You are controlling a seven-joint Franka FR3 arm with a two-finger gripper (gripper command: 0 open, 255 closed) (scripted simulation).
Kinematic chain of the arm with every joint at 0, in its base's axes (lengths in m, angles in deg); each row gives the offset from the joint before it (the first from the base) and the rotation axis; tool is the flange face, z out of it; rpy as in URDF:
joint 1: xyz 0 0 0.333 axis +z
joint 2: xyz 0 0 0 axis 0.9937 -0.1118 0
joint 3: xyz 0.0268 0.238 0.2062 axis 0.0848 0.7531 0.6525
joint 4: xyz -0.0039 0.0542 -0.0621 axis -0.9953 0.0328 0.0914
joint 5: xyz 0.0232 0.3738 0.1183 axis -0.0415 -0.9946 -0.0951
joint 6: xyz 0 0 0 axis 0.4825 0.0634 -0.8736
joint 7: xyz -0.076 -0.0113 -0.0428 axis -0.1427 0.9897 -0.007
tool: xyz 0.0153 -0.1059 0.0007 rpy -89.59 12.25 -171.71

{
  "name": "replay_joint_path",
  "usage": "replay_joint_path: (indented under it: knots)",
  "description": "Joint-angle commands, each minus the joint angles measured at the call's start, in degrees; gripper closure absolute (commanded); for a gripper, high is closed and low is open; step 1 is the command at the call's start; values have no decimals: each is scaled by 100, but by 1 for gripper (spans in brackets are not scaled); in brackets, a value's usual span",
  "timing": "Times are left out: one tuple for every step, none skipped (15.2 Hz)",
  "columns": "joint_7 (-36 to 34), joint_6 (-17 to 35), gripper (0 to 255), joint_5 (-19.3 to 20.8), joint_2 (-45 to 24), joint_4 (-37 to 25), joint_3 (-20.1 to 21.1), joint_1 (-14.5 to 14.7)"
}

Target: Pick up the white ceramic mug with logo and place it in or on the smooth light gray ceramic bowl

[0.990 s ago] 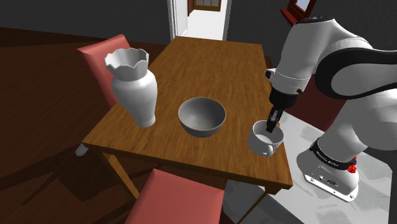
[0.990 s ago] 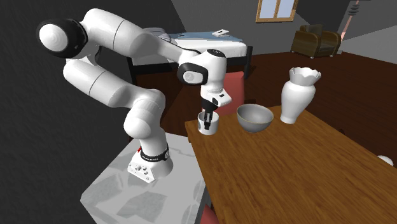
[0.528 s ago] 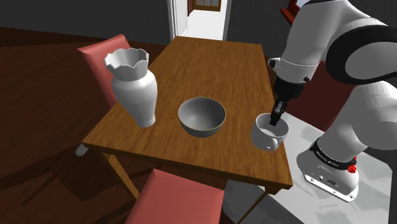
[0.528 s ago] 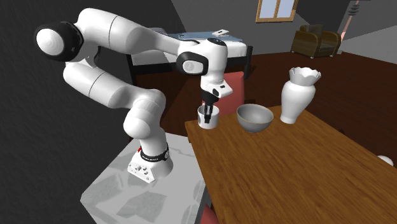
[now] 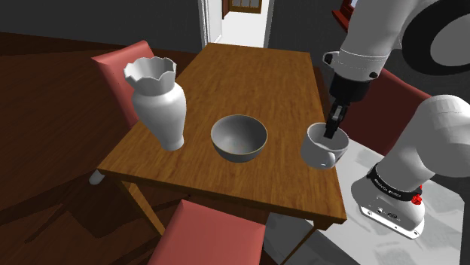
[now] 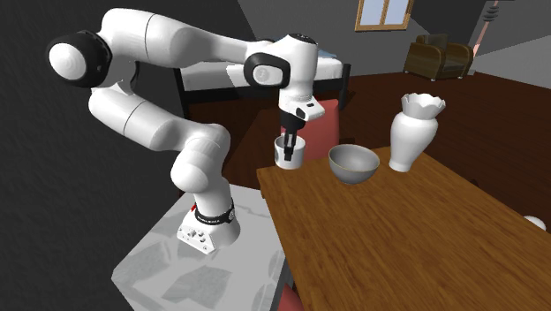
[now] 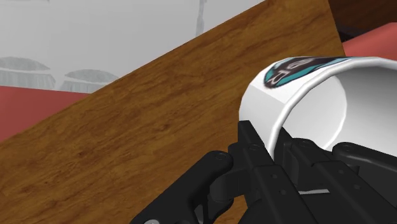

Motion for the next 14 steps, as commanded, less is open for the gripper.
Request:
replay_joint_path:
  knots:
    - [-12, -155, 255, 42, 14, -141, -39, -18]
    - [-18, -232, 255, 63, 17, -215, -59, -27]
    - [-24, -307, 255, 83, 17, -291, -77, -36]
    - [-30, -382, 255, 102, 16, -367, -96, -45]
    - [-37, -455, 255, 121, 14, -444, -114, -53]
    - [-43, -528, 255, 140, 9, -521, -132, -62]
    - [-49, -600, 255, 158, 3, -600, -149, -70]
    - [-55, -671, 255, 175, -4, -679, -166, -78]
    - [-61, -742, 255, 193, -13, -759, -183, -85]
    - [-67, -812, 255, 209, -23, -839, -199, -92]
    - [-74, -881, 255, 226, -35, -920, -215, -100]
    - [-80, -950, 255, 241, -48, -1002, -231, -107]
    - [-86, -1018, 255, 257, -62, -1085, -246, -114]
    - [-89, -1047, 255, 263, -69, -1121, -252, -116]
